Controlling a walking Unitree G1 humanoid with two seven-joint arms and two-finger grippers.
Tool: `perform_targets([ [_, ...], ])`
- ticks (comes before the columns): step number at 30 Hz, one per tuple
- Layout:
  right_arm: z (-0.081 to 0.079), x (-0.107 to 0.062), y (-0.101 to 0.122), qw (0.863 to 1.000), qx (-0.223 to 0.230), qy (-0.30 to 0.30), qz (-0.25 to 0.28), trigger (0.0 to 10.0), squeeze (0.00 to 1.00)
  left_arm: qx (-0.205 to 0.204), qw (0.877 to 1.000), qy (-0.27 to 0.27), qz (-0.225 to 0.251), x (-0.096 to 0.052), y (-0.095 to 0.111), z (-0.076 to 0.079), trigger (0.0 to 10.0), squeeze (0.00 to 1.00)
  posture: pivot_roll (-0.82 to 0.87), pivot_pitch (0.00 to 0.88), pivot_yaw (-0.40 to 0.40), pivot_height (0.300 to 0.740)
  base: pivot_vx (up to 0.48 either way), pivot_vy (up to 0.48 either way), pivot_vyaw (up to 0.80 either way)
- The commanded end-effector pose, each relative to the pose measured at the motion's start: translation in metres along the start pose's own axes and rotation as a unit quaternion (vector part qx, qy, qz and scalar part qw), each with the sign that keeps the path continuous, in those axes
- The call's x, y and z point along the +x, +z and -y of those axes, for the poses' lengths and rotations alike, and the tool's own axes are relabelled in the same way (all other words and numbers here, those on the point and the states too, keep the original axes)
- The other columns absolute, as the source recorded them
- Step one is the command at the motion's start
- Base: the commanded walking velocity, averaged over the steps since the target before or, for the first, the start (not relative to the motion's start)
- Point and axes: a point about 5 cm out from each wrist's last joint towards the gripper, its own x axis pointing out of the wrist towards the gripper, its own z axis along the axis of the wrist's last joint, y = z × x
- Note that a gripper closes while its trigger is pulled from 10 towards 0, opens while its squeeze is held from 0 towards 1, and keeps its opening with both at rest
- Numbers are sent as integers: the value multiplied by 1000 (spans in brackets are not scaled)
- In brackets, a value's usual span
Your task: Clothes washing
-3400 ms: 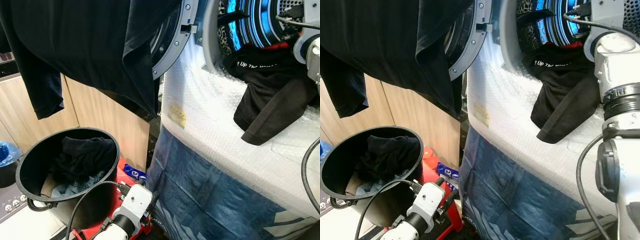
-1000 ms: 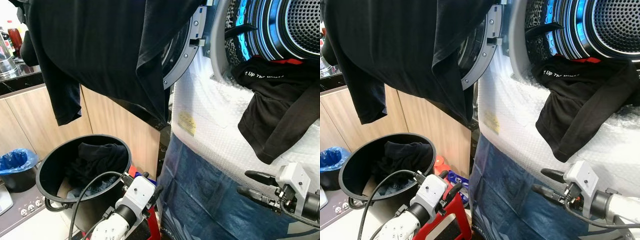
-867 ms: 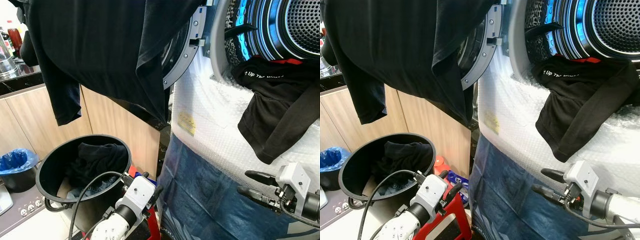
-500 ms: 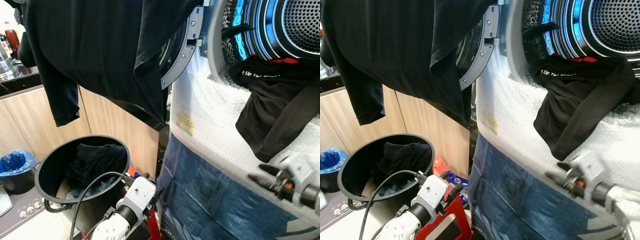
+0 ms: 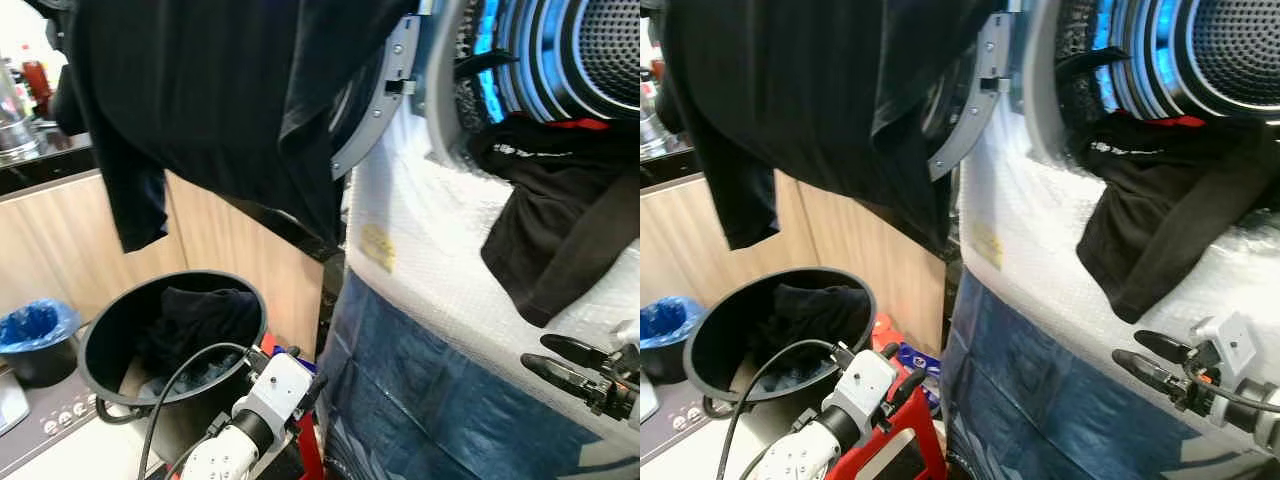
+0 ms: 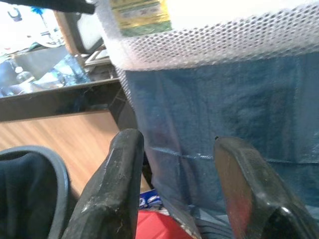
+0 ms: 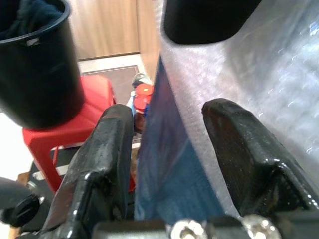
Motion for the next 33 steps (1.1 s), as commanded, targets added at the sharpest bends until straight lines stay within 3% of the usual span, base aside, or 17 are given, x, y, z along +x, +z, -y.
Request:
perform_targets([
  [1, -1, -2, 11, 1000, -19, 8, 16, 10000, 0, 0, 1000, -2, 2, 0, 1, -1, 10000, 0, -8, 0, -42, 740, 0, 0, 0],
  [8, 3, 8, 27, 998, 2, -24, 59, 10000, 0, 0, 1000, -3, 3, 1, 1, 0, 10000, 0, -4, 0, -42, 740, 0, 0, 0],
  [16, 0, 12, 47, 995, 14, -8, 103, 10000, 0, 0, 1000, -3, 2, 1, 1, 0, 10000, 0, 2, 0, -46, 740, 0, 0, 0],
  [20, 0, 13, 47, 995, 23, -8, 94, 10000, 0, 0, 1000, -3, 1, 1, 1, 0, 10000, 0, 3, 0, -47, 740, 0, 0, 0],
  [21, -1, 13, 46, 995, 26, -8, 94, 8588, 0, 0, 1000, -3, 1, 0, 1, 0, 10000, 0, 3, 0, -48, 740, 0, 0, 0],
  [22, -1, 13, 46, 995, 27, -8, 95, 8588, 0, 0, 1000, -3, 1, 0, 1, 0, 10000, 0, 3, 0, -48, 740, 0, 0, 0],
  [23, -2, 12, 46, 994, 33, -11, 101, 588, 0, -1, 1000, -3, 0, 0, 0, 1, 10000, 0, 3, 0, -48, 740, 0, 0, 0],
  [24, -3, 12, 46, 994, 39, -8, 98, 0, 0, -1, 1000, -3, 0, 0, 0, 1, 10000, 0, 3, 0, -48, 740, 0, 0, 0],
  [33, -5, 13, 46, 994, 41, -15, 97, 0, 0, -1, 1000, -3, 1, 0, 1, 1, 10000, 0, 2, 0, -47, 740, 0, 0, 0],
])
